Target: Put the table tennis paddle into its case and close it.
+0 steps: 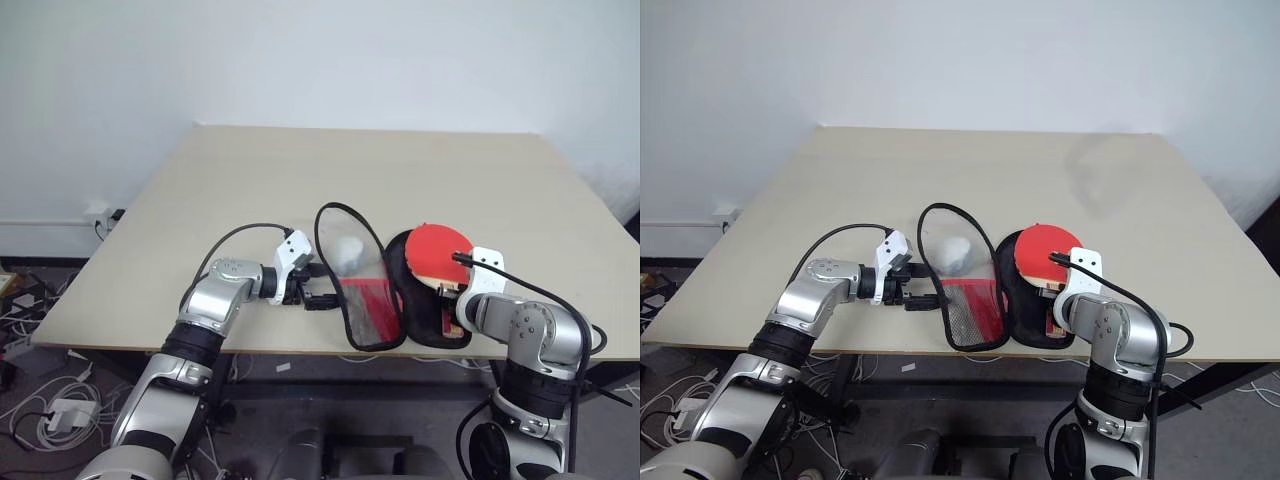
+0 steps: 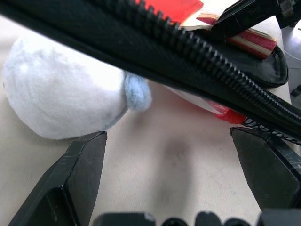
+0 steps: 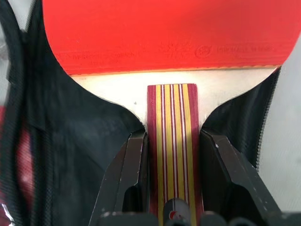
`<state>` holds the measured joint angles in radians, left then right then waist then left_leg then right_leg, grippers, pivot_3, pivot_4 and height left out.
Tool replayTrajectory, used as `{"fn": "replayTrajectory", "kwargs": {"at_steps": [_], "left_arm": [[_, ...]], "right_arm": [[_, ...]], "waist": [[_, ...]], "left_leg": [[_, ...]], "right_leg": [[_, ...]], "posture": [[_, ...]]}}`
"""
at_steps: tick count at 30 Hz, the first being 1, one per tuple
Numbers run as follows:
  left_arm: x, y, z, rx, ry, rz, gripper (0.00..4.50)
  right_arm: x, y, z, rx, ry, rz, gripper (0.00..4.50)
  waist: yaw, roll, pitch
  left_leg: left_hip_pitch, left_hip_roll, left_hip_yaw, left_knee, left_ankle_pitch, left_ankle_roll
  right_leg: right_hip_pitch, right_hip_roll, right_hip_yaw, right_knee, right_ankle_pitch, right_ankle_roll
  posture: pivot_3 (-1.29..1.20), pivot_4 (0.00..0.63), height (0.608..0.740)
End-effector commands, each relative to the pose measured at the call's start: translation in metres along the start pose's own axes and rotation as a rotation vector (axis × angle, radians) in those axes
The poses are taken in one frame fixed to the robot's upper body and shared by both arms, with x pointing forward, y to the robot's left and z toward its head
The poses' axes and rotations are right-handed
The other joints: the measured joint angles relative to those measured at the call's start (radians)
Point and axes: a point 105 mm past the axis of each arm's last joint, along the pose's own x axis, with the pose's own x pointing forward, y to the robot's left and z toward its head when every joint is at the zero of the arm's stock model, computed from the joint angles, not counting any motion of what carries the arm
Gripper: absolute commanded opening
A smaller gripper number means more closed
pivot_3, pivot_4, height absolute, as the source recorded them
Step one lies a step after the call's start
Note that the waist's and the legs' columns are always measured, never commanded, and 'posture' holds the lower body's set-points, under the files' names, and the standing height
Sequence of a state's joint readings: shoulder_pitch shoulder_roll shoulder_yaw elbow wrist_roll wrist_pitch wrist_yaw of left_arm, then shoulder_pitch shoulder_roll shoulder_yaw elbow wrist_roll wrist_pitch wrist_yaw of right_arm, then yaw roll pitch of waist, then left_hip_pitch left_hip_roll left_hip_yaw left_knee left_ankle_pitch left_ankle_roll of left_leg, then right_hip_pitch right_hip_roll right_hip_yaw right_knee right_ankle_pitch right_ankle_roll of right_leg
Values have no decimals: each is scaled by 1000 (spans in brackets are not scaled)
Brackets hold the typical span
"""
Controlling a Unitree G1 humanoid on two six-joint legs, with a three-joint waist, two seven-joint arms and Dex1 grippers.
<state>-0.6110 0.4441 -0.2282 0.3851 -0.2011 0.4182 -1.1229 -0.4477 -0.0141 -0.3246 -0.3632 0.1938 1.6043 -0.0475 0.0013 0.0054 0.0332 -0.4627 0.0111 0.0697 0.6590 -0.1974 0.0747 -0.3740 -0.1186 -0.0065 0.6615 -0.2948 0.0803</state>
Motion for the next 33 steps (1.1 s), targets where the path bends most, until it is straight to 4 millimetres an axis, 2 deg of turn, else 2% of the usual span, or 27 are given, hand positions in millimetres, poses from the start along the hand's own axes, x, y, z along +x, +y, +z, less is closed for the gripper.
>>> {"fn": "replayTrajectory", "kwargs": {"at_steps": [1, 10, 26, 30, 33], "left_arm": [[-3, 3, 18, 61, -33, 6, 4500], [-3, 4, 17, 61, -27, 8, 4500], [-4, 4, 15, 58, -27, 11, 4500], [-3, 4, 16, 58, -29, 8, 4500], [-3, 3, 15, 58, -28, 4, 4500]], "right_arm": [[-2, 11, -3, -16, -1, 46, 1198], [-15, 18, 18, -78, -94, 65, 1198], [-15, 26, 4, -98, -73, 96, 1198], [-14, 23, -2, -94, -61, 83, 1198], [-11, 12, -6, -80, -42, 25, 1198]], "waist": [[0, 0, 0], [-3, 0, 0], [-5, 0, 0], [-5, 0, 0], [-4, 0, 0]], "left_leg": [[0, 0, 0, 0, 0, 0], [0, 0, 0, 0, 0, 0], [0, 0, 0, 0, 0, 0], [0, 0, 0, 0, 0, 0], [0, 0, 0, 0, 0, 0]], "right_leg": [[0, 0, 0, 0, 0, 0], [0, 0, 0, 0, 0, 0], [0, 0, 0, 0, 0, 0], [0, 0, 0, 0, 0, 0], [0, 0, 0, 0, 0, 0]], "posture": [[0, 0, 715], [0, 0, 715], [0, 0, 715], [0, 0, 715], [0, 0, 715]]}}
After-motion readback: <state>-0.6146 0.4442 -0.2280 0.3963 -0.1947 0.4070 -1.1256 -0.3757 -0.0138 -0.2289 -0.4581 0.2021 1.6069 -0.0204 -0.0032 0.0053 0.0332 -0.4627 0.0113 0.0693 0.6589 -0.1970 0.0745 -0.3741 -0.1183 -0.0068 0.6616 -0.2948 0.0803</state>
